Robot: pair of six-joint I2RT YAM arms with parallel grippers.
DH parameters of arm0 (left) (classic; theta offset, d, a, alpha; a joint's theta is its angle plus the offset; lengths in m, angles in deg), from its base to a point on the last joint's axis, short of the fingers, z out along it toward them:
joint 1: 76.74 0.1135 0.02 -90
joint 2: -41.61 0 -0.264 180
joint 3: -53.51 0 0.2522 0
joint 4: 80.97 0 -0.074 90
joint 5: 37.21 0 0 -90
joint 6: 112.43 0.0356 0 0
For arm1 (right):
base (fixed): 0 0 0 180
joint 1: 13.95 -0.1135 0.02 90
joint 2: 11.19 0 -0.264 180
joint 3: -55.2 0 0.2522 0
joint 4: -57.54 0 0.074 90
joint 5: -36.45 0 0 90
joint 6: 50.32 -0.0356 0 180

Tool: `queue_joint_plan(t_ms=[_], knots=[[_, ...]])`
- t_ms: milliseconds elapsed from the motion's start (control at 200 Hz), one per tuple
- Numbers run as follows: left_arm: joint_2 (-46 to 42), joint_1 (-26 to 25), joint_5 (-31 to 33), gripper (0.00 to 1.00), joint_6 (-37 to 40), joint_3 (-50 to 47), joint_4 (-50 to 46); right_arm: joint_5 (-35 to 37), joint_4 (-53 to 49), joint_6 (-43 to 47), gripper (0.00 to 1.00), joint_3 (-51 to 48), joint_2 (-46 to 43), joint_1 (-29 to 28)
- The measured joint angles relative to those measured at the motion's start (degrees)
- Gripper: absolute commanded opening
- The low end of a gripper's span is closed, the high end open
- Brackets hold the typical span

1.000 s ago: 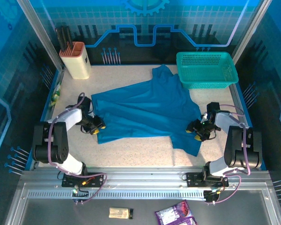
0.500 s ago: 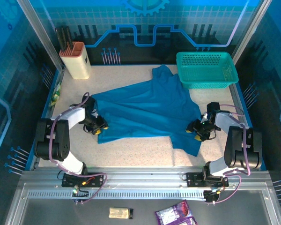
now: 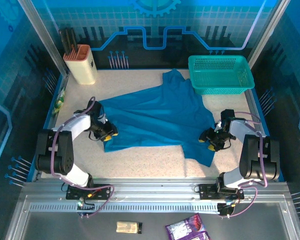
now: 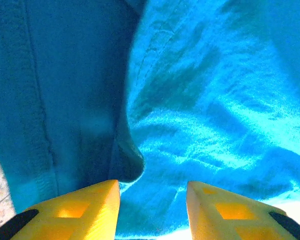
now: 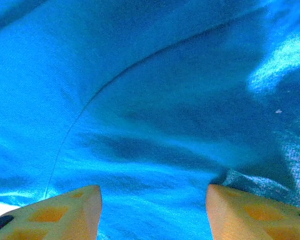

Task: Fold the inside-out t-shirt

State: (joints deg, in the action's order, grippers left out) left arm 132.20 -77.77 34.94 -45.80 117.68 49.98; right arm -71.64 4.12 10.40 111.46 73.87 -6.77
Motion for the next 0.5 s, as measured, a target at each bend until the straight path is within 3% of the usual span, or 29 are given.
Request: queue_joint_plan(t_ms=[270, 500], knots=[[4.48, -0.66, 7.76, 0.45, 2.64, 4.5, -0.59, 0.11, -0.07, 0.0, 0.58, 0.0, 0.0, 0.0], [6.88, -0.92, 9.42, 0.45, 3.91, 5.38, -0.5, 0.11, -0.42, 0.0, 0.58, 0.0, -0.35, 0.0]])
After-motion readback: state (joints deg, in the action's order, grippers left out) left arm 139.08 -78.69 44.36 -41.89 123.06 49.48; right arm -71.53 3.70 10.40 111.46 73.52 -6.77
